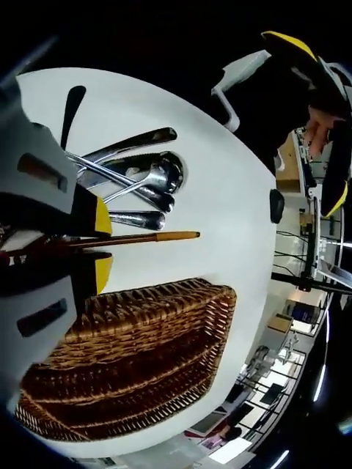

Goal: Arrange the knives, forks, and spoons in their matching storage slots by inserting each utensil handle-first until every utensil is classified and aligned in the correct compartment

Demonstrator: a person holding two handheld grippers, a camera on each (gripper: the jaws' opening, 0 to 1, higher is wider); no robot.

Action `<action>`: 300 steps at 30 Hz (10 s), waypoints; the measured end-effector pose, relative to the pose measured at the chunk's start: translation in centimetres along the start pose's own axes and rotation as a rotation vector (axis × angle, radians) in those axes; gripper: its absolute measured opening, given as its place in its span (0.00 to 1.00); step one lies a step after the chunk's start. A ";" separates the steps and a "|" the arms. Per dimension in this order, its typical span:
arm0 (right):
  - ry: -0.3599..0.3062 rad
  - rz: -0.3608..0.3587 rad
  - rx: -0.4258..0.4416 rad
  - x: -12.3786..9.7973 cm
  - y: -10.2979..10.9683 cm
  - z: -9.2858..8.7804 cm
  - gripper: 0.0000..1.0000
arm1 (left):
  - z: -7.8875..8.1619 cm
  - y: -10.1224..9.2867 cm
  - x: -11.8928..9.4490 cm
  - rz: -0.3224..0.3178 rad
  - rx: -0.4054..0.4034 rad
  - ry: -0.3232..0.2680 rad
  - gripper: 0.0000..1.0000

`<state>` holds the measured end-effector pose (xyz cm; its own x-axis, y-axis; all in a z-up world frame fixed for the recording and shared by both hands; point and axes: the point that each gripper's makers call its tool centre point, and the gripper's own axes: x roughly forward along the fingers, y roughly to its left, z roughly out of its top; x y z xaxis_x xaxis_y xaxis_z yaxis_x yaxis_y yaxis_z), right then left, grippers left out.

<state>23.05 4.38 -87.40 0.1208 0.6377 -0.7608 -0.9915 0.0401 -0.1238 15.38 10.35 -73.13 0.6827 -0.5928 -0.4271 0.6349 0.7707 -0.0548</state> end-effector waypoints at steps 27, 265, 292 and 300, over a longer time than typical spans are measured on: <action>-0.052 -0.049 -0.025 -2.7 -0.3 2.5 0.02 | 0.2 0.3 0.4 -0.001 -0.004 -0.009 1.00; -0.315 -0.608 0.633 -19.7 1.6 -1.9 0.91 | -1.8 0.7 3.1 -0.016 0.019 0.069 1.00; -0.246 -0.569 0.670 -17.5 3.8 -3.8 0.77 | -7.5 -0.3 5.6 0.026 0.034 0.170 0.65; -0.230 -0.561 0.681 -17.0 4.3 -4.1 0.73 | -8.4 -0.1 6.3 0.076 0.066 0.144 0.46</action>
<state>16.96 -9.44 -77.55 0.6537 0.5226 -0.5474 -0.6131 0.7897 0.0217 16.53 8.53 -83.42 0.6735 -0.4902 -0.5533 0.6091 0.7921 0.0396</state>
